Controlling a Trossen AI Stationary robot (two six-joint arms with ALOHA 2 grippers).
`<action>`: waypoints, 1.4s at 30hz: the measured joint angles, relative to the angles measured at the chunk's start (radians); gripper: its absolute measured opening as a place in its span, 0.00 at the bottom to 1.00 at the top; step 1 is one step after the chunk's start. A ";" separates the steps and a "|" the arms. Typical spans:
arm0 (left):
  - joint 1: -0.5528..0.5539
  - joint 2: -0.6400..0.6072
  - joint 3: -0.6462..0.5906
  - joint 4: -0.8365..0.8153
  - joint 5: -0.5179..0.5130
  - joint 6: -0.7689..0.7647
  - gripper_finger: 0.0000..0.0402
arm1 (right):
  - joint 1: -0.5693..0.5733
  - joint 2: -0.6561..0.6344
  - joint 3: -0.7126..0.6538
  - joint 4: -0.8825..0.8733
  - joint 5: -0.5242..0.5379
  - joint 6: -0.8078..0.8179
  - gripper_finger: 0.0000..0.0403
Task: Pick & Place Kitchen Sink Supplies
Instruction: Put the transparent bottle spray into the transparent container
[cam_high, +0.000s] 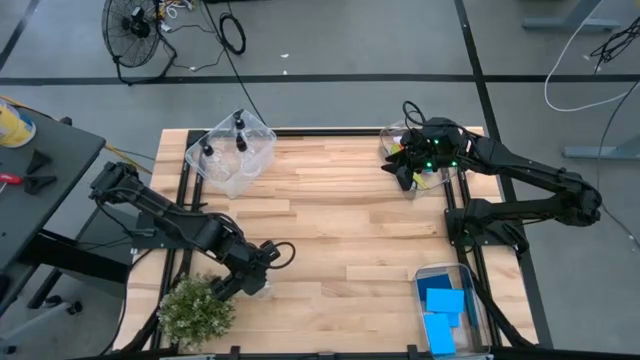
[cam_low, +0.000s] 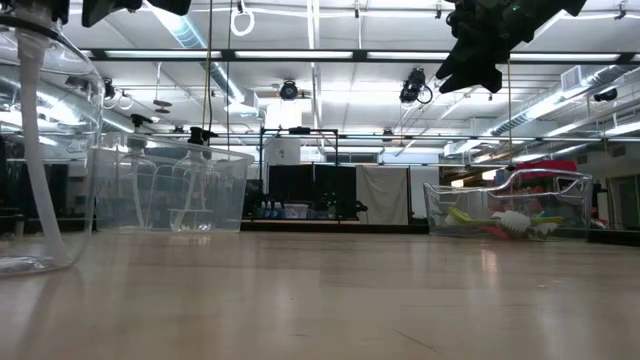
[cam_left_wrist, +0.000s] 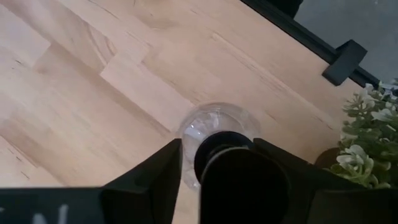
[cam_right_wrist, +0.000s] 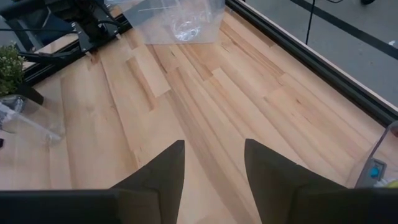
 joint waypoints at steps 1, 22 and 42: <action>0.000 0.000 0.000 0.000 0.000 0.000 0.48 | 0.000 0.000 0.000 0.000 0.000 -0.001 0.41; 0.017 0.000 0.006 -0.012 0.003 -0.025 0.35 | 0.000 0.000 0.000 0.002 0.050 -0.017 0.41; 0.269 -0.001 0.377 -0.520 -0.133 0.078 0.35 | 0.000 0.000 0.000 0.047 0.049 -0.028 0.41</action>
